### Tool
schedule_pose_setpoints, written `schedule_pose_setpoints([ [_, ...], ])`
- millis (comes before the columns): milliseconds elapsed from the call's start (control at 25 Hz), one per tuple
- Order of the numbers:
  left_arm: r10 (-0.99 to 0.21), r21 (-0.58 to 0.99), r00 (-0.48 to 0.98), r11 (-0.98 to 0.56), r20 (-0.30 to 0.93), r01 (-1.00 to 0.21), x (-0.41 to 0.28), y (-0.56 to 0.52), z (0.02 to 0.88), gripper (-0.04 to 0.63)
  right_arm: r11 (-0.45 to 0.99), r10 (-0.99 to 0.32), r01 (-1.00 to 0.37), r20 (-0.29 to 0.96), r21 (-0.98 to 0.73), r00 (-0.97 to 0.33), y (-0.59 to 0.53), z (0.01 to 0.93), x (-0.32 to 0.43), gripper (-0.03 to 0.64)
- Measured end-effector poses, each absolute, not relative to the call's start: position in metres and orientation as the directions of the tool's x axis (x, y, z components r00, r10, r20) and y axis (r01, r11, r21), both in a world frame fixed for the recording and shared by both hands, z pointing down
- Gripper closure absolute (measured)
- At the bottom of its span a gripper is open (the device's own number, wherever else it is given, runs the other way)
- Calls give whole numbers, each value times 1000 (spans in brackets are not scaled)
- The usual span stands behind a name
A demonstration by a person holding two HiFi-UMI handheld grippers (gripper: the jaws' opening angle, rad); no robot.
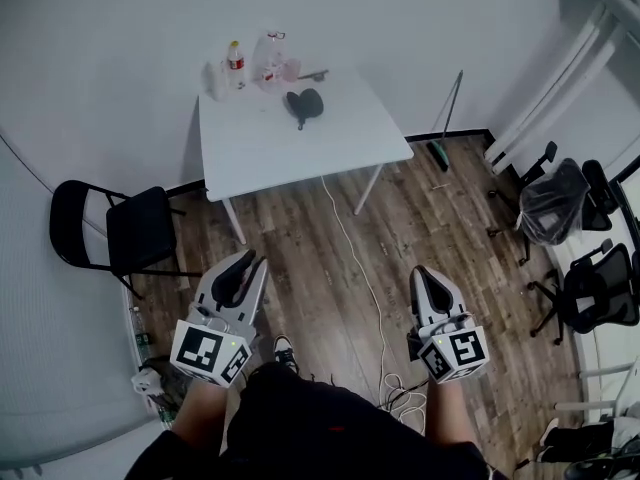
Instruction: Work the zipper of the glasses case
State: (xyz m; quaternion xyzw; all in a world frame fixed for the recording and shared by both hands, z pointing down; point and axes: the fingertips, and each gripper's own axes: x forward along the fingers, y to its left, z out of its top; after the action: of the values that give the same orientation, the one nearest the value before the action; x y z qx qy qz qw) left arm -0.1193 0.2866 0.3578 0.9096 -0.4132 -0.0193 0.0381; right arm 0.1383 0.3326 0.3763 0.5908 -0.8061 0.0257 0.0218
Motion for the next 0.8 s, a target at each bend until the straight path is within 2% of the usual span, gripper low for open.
schedule_pose_setpoints([
  [360, -753, 100, 657, -652, 22, -751, -175, 202, 367, 511, 308, -947, -951, 91, -15, -308, 243, 377, 83, 597],
  [800, -749, 125, 661, -653, 43, -747, -189, 135, 384, 511, 362, -926, -932, 113, 0, -360, 160, 385, 54, 597],
])
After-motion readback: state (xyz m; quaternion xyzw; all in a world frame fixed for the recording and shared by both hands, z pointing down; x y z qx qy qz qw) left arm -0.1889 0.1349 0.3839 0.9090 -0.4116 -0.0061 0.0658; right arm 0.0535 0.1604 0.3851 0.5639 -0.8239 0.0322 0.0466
